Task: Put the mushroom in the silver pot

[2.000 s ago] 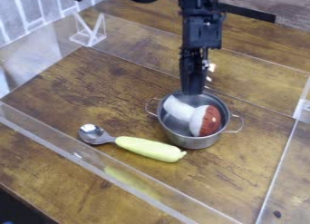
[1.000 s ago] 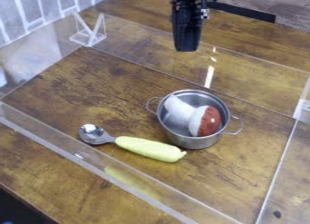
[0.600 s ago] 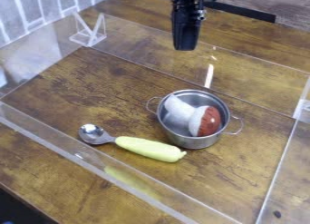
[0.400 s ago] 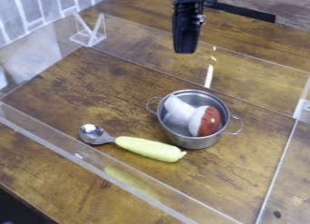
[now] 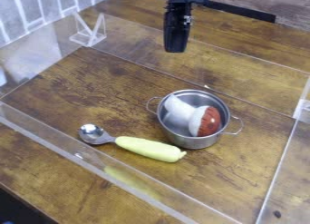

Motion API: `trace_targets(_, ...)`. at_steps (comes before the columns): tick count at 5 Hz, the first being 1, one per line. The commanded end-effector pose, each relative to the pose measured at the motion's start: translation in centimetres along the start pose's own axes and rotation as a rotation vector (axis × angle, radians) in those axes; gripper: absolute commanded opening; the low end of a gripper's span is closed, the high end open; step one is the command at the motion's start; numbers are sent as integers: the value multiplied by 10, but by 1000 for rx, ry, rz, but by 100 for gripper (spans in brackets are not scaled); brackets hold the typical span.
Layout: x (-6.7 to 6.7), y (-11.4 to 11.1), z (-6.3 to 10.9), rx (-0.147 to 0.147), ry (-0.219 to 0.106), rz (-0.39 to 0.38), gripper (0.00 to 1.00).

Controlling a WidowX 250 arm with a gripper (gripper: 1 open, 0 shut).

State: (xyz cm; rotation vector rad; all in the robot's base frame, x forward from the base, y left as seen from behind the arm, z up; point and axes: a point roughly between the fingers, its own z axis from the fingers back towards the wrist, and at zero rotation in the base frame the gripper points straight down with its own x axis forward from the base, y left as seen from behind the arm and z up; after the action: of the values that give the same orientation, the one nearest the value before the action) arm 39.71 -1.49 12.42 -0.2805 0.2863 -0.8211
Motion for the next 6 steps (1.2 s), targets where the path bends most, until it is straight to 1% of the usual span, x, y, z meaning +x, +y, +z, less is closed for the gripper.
trace_targets(1, -1, -9, 20, 90, -19, -70, 100)
trace_targets(2, 5, -9, 13, 136, 29, -187, 100)
trace_targets(3, 12, -2, 5, 164, 50, -267, 100)
trace_targets(5, 20, -2, -9, 212, 61, -351, 100)
trace_targets(6, 25, -2, -14, 213, 45, -321, 100)
